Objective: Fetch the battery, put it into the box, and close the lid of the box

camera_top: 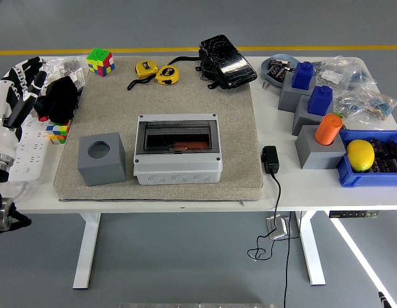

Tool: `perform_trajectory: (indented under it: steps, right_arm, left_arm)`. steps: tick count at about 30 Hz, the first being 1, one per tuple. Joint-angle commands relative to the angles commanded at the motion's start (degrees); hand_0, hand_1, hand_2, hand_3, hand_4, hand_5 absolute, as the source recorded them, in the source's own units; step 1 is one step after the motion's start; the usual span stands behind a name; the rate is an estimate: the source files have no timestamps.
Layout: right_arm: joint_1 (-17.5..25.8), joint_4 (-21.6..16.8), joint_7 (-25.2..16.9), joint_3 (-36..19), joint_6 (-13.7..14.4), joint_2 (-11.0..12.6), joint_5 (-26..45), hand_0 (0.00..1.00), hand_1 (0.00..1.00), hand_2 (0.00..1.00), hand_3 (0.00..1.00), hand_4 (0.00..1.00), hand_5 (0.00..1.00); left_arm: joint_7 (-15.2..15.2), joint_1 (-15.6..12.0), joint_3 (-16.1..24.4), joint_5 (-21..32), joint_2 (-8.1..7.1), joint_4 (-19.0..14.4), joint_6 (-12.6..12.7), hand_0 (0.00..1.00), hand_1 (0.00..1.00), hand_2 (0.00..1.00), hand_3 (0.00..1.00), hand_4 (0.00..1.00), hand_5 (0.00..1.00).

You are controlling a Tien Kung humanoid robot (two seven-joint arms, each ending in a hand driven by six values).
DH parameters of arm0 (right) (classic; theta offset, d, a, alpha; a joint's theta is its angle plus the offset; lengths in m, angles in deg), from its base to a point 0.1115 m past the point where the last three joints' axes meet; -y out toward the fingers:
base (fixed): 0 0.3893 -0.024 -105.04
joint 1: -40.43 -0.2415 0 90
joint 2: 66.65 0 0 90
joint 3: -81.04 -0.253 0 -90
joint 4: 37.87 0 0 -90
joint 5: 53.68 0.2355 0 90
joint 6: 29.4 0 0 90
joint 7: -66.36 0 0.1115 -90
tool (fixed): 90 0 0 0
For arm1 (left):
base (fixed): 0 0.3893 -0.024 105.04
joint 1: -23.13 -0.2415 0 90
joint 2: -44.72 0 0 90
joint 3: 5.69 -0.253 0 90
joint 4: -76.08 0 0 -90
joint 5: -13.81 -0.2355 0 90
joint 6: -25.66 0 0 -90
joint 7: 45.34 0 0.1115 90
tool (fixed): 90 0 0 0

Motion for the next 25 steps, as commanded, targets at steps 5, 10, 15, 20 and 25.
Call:
perform_trajectory:
  steps: [5,10,15,20,25]
  right_arm:
    - [0.1,0.0,0.0,-0.1,0.0,0.0,0.0,0.807,0.760,0.749,0.788,0.998,0.998]
    - [0.0,0.0,0.0,-0.1,0.0,0.0,0.0,0.807,0.761,0.749,0.789,0.998,0.998]
    - [-0.1,0.0,0.0,-0.1,0.0,-0.1,0.0,0.806,0.761,0.749,0.789,0.998,0.998]
    - [-0.2,0.0,-0.1,0.0,0.0,0.0,0.2,0.806,0.761,0.749,0.789,0.998,0.998]
    - [-0.2,0.0,0.0,0.1,-0.1,0.0,0.1,0.806,0.761,0.749,0.789,0.998,0.998]
  left_arm:
    - [0.0,0.0,-0.1,0.0,-0.05,0.1,-0.1,0.900,0.904,0.859,0.834,0.998,0.794]
    - [-1.1,0.0,-0.2,1.1,-0.06,0.3,-0.5,0.905,0.899,0.859,0.834,0.998,0.816]
    - [-1.2,0.1,-0.2,1.1,-0.04,0.4,-0.5,0.903,0.898,0.854,0.833,0.998,0.823]
    - [-1.0,0.1,-0.1,1.0,0.03,0.4,-0.3,0.903,0.898,0.854,0.833,0.998,0.823]
    - [-0.9,0.3,-0.2,1.0,-0.06,0.4,-0.3,0.902,0.898,0.853,0.833,0.998,0.813]
